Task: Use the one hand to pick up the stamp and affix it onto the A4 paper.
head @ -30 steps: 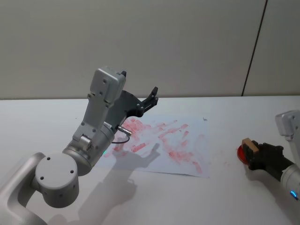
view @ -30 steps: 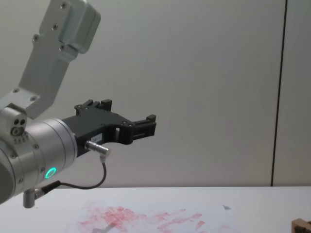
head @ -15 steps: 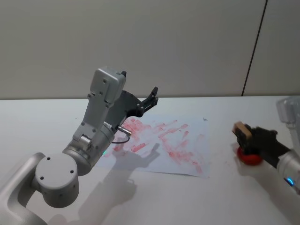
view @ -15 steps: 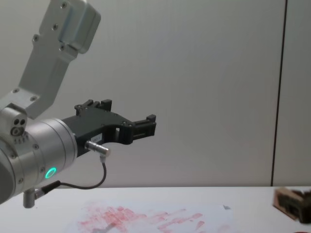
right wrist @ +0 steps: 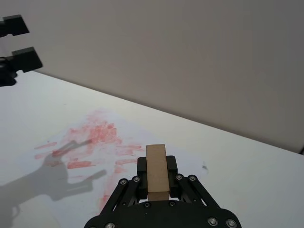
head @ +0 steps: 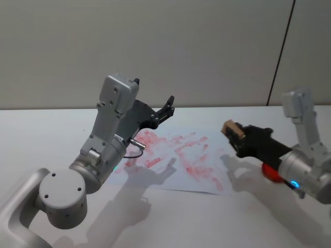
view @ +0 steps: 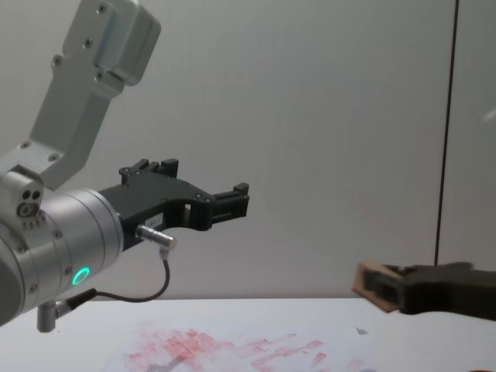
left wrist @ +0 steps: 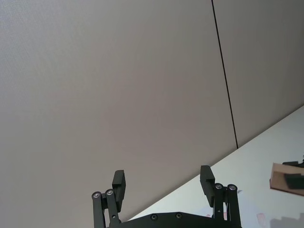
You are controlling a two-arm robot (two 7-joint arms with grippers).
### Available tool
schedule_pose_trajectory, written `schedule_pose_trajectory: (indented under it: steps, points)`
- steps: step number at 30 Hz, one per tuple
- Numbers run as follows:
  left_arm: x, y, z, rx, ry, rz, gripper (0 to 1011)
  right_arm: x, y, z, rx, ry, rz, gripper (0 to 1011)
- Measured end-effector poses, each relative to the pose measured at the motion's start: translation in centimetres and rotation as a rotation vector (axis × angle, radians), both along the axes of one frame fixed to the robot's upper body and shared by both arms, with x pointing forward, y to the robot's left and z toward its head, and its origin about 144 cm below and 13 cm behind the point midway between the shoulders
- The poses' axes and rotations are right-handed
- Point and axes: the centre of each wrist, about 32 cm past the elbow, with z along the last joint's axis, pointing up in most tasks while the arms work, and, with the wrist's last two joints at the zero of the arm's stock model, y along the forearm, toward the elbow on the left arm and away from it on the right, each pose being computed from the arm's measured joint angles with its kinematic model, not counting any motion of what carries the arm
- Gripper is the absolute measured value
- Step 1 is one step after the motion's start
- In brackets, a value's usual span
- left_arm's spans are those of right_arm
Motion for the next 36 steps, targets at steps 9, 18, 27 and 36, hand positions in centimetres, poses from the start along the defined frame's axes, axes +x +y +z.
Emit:
schedule_pose_trajectory:
  steps: [9, 18, 27, 36]
  points:
    - [0.0, 0.0, 0.0, 0.000, 0.000, 0.000, 1001, 1.2, 2.4, -0.4, 0.014, 0.087, 0.078, 220]
    - [0.0, 0.0, 0.0, 0.000, 0.000, 0.000, 1001, 2.0, 4.7, -2.5, -0.033, 0.210, 0.129, 220]
    - [0.0, 0.0, 0.0, 0.000, 0.000, 0.000, 1001, 2.5, 6.0, -3.9, -0.077, 0.266, 0.156, 220]
    - [0.0, 0.0, 0.0, 0.000, 0.000, 0.000, 1001, 2.9, 6.9, -4.5, -0.093, 0.287, 0.169, 220]
